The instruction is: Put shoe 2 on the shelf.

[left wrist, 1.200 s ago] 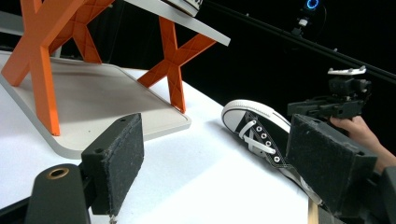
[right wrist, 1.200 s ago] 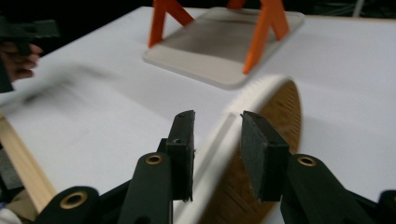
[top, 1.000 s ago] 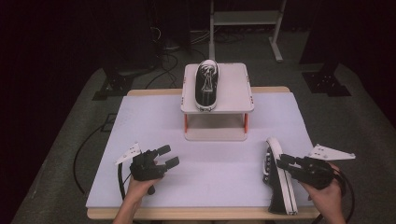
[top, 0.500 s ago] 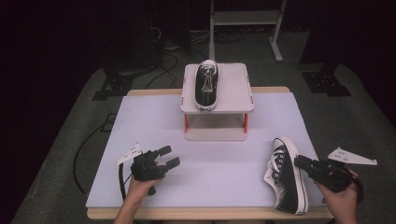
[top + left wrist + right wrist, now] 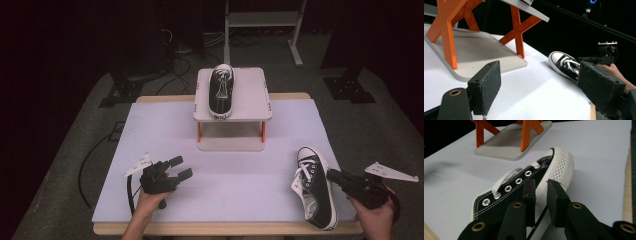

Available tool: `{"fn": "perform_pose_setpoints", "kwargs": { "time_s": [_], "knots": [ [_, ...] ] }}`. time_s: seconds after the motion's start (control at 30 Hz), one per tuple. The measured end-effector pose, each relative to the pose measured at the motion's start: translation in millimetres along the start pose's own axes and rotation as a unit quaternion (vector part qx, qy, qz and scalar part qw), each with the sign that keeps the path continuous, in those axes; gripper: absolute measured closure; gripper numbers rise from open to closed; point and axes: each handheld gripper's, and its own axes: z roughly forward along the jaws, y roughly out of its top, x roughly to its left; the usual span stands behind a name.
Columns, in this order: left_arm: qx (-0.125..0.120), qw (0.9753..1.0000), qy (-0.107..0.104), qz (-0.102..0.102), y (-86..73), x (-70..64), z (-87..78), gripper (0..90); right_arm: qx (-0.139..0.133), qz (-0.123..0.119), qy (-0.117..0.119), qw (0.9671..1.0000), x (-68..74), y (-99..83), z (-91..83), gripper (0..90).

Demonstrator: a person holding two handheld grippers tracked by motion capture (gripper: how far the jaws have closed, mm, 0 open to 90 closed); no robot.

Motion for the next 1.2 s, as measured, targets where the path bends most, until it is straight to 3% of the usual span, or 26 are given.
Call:
{"fn": "perform_pose_setpoints", "kwargs": {
  "time_s": [0.27,0.47,0.6,0.7,0.73,0.87,1.03,1.2],
  "knots": [
    [0.004,1.0,-0.001,-0.002,-0.9,0.2,2.3,18.6,0.003,0.039,-0.02,0.9991,-24.9,-16.5,-6.4,77.0],
    [0.007,1.0,0.0,-0.001,-1.3,0.1,2.8,18.6,0.027,0.065,-0.039,0.9967,-41.1,-32.0,-3.8,77.5],
    [0.005,1.0,0.002,-0.001,-1.0,1.0,0.9,18.5,0.026,0.085,-0.032,0.9955,-46.5,-33.7,-4.0,73.7],
    [0.002,1.0,0.003,-0.005,-0.9,0.9,-0.3,18.5,0.024,0.084,-0.039,0.9954,-44.2,-31.7,-5.2,66.5],
    [0.002,1.0,0.003,-0.005,-1.0,1.0,-0.6,18.6,0.017,0.09,-0.028,0.9954,-43.0,-30.2,-6.3,65.1],
    [-0.001,1.0,0.004,-0.005,-0.8,1.1,-1.2,18.5,-0.004,0.078,-0.019,0.9967,-30.1,-17.2,-8.9,54.9],
    [-0.001,1.0,0.004,-0.006,-0.8,1.3,-1.4,18.5,-0.002,0.059,-0.002,0.9982,-10.3,0.3,-3.5,39.4],
    [0.001,1.0,0.004,-0.007,-1.0,1.9,-1.7,18.6,0.004,0.044,-0.01,0.999,8.8,13.3,5.8,27.2]
  ]
}}
